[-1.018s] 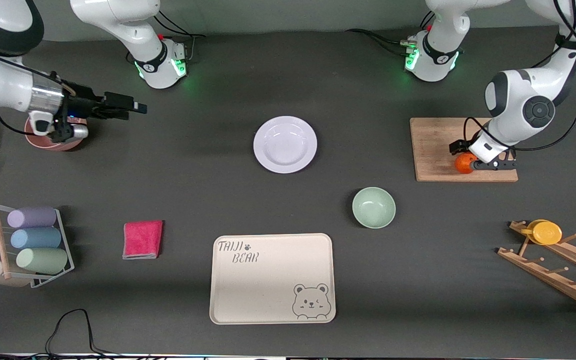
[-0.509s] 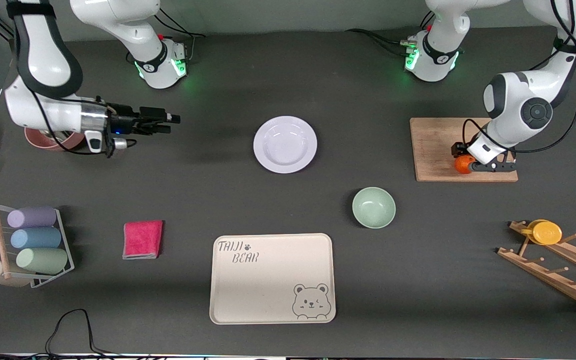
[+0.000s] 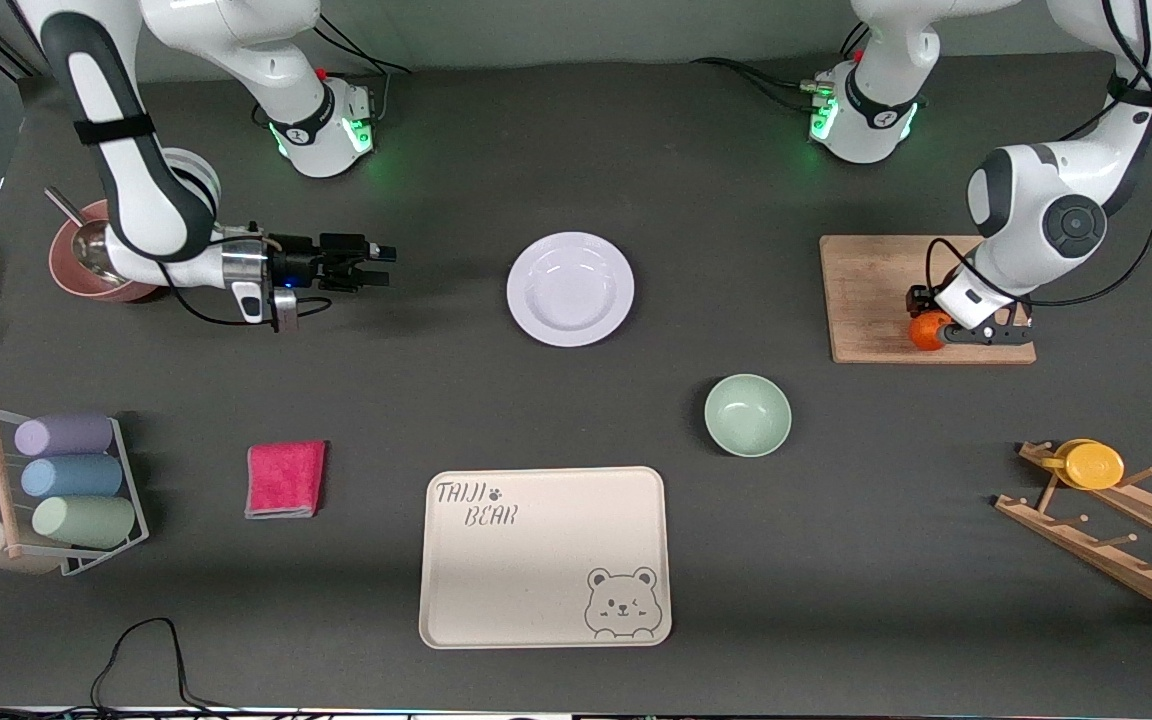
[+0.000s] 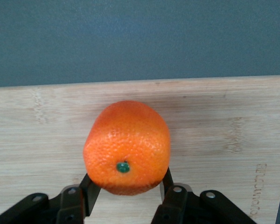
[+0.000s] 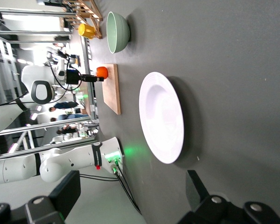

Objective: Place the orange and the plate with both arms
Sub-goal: 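Lower the left gripper onto the orange while the right gripper approaches the plate rim, then close the left gripper on the orange and lift it off the board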

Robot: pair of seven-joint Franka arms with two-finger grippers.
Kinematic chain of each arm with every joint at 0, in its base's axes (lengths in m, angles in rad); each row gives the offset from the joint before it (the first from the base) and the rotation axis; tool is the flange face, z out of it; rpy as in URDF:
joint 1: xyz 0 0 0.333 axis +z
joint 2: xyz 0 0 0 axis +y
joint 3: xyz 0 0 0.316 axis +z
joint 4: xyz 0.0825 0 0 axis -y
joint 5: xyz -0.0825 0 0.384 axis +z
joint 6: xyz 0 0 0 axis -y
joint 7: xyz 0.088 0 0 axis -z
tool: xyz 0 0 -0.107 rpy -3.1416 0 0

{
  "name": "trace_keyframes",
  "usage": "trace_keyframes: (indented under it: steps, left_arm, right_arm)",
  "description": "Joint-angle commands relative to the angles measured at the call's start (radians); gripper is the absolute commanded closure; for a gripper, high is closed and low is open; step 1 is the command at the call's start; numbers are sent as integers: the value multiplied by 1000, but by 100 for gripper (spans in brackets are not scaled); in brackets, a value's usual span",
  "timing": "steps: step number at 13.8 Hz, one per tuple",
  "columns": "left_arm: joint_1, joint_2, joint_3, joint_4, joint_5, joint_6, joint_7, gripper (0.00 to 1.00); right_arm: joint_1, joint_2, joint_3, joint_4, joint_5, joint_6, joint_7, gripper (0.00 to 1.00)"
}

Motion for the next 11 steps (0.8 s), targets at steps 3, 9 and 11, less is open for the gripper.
trace_keyframes:
  steps: [3, 9, 11]
  left_arm:
    - [2, -166, -2, 132, -2, -332, 18, 100]
    - [-9, -259, -26, 582, 4, -955, 14, 100]
    - [-9, -257, -43, 743, 2, -1118, 14, 100]
  right_arm:
    - [37, 184, -5, 0, 195, 6, -257, 0]
    - [75, 299, 1, 4, 333, 9, -357, 0]
    - [75, 341, 2, 7, 356, 8, -424, 0]
